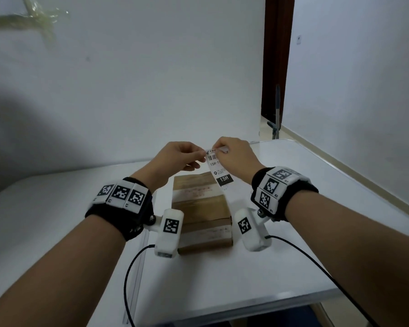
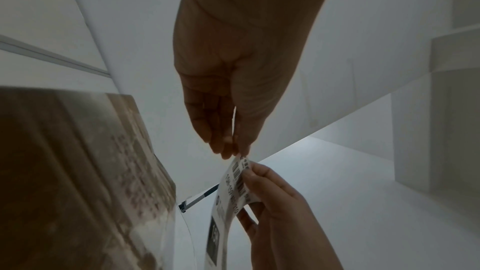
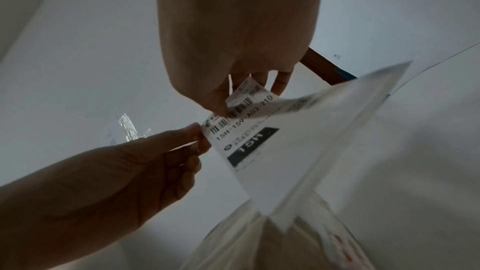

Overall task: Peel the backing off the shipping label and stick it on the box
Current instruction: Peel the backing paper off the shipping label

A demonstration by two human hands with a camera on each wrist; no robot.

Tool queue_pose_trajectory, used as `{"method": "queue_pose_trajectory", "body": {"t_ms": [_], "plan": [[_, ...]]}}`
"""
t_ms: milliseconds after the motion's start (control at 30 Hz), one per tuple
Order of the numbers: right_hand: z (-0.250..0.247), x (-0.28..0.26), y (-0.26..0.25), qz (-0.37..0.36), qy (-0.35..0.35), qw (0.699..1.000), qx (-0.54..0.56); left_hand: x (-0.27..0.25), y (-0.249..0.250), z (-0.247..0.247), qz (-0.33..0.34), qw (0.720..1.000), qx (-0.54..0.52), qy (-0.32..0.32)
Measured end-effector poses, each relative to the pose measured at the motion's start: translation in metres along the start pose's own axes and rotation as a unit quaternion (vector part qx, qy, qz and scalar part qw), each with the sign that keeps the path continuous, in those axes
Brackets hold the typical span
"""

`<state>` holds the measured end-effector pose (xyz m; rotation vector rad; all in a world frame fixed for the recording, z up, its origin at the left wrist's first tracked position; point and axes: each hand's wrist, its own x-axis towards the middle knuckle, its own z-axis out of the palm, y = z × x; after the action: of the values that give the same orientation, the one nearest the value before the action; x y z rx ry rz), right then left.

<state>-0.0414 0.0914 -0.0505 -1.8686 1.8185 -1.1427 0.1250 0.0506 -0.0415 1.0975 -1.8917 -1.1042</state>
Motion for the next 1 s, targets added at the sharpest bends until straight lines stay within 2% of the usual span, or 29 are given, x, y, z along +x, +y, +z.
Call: {"method": "queue_pose_trajectory", "body": {"t_ms": [167, 267, 333, 500, 633, 767, 1000], "plan": [[0.006, 0.000, -0.002, -0.012, 0.003, 1.000, -0.003, -0.005, -0.003, -0.003, 0.001, 1.000, -0.013, 0.016], [0.007, 0.003, -0.001, -0.045, 0.066, 0.995, -0.065, -0.005, -0.006, -0.005, -0.013, 0.998, -0.043, 0.033], [0.006, 0.004, -0.007, -0.075, 0.110, 0.991, -0.023, -0.004, -0.006, -0.007, -0.016, 0.996, -0.072, 0.048], [0.008, 0.003, -0.017, -0.027, 0.054, 0.993, 0.097, -0.005, -0.004, -0.003, -0.011, 0.988, -0.146, 0.043], [0.010, -0.002, -0.015, -0.014, 0.064, 0.989, 0.136, -0.007, -0.005, 0.002, -0.011, 0.983, -0.179, 0.026], [0.011, -0.004, -0.013, -0.006, 0.070, 0.986, 0.148, -0.009, -0.008, 0.004, -0.003, 0.981, -0.191, 0.012], [0.013, -0.007, -0.015, -0.018, 0.068, 0.986, 0.148, -0.013, -0.010, 0.007, 0.017, 0.987, -0.153, 0.041]]}}
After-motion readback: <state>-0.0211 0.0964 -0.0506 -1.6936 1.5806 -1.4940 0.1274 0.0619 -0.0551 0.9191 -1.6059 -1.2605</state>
